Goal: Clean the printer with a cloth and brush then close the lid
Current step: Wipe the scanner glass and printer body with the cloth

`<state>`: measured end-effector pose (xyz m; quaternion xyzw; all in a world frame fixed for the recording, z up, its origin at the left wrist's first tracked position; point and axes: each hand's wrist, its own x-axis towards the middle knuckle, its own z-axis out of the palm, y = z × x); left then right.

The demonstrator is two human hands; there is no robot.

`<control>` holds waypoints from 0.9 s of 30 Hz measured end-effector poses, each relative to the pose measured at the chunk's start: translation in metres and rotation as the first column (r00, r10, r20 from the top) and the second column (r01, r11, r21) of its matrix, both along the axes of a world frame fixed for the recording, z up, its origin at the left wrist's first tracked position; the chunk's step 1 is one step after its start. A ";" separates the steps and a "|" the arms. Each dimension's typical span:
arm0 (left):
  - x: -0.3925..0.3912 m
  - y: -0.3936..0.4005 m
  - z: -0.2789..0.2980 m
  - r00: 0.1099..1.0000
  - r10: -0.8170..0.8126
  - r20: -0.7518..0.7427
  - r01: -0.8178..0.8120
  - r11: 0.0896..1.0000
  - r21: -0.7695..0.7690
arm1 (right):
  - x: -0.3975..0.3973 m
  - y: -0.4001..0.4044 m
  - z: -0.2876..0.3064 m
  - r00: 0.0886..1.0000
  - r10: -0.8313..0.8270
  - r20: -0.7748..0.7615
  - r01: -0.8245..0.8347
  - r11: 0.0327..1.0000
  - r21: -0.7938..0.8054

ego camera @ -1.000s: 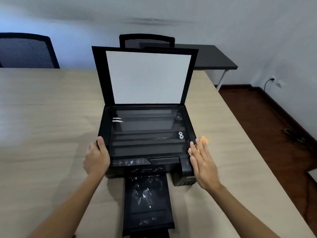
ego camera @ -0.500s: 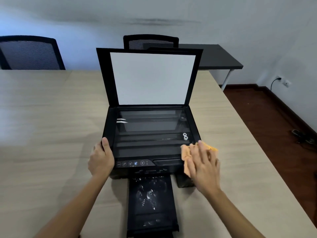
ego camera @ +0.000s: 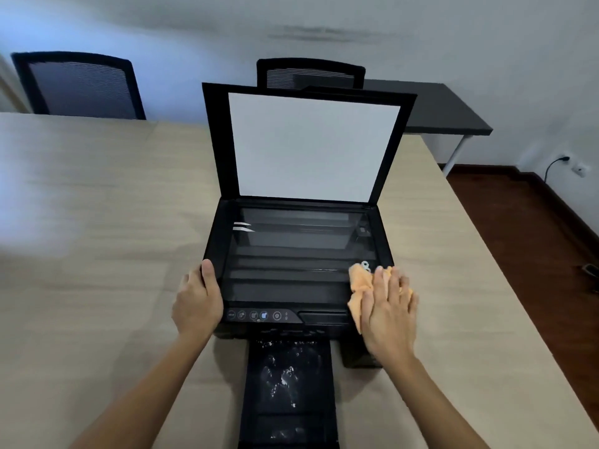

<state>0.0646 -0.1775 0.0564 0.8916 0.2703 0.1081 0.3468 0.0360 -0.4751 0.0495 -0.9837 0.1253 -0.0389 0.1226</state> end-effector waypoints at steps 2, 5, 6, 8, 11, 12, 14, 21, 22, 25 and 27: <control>-0.001 0.000 0.000 1.000 0.003 0.002 -0.003 1.000 0.007 | 0.044 -0.002 0.006 0.998 -0.049 -0.035 0.050 0.998 0.044; 0.000 0.001 0.001 1.000 0.006 -0.014 -0.006 1.000 0.004 | 0.115 -0.006 0.010 0.994 -0.026 -0.107 0.035 0.996 0.082; -0.001 0.001 0.001 1.000 0.000 -0.016 0.000 1.000 0.006 | 0.134 -0.007 0.011 0.991 -0.017 -0.133 0.029 0.996 0.086; -0.002 -0.001 0.002 1.000 -0.010 -0.012 0.010 1.000 0.010 | 0.157 -0.012 0.011 0.984 0.033 -0.176 -0.017 0.996 0.091; -0.002 0.001 0.003 1.000 -0.001 -0.023 0.001 1.000 0.028 | 0.146 -0.028 0.011 0.962 0.202 -0.185 -0.166 0.968 0.189; -0.002 0.001 0.003 1.000 0.002 -0.021 -0.001 1.000 0.030 | 0.129 -0.035 0.010 0.951 0.251 -0.179 -0.213 0.955 0.207; -0.001 0.002 0.002 1.000 0.002 -0.024 -0.001 0.999 0.040 | 0.083 -0.047 0.010 0.928 0.329 -0.175 -0.289 0.932 0.221; 0.001 0.001 -0.002 1.000 0.005 -0.020 -0.004 0.999 0.051 | 0.041 -0.038 0.007 0.955 0.277 -0.103 -0.252 0.945 0.210; 0.001 0.001 -0.001 1.000 0.004 -0.020 -0.003 0.999 0.048 | 0.061 -0.035 0.006 0.969 0.228 -0.097 -0.200 0.951 0.237; 0.001 0.000 0.000 1.000 0.003 -0.029 -0.002 0.999 0.048 | 0.133 -0.030 0.011 0.988 0.075 -0.139 -0.028 0.949 0.315; 0.000 0.000 -0.001 1.000 0.011 -0.027 -0.009 0.999 0.054 | 0.168 -0.028 0.019 0.988 -0.006 -0.155 0.062 0.930 0.361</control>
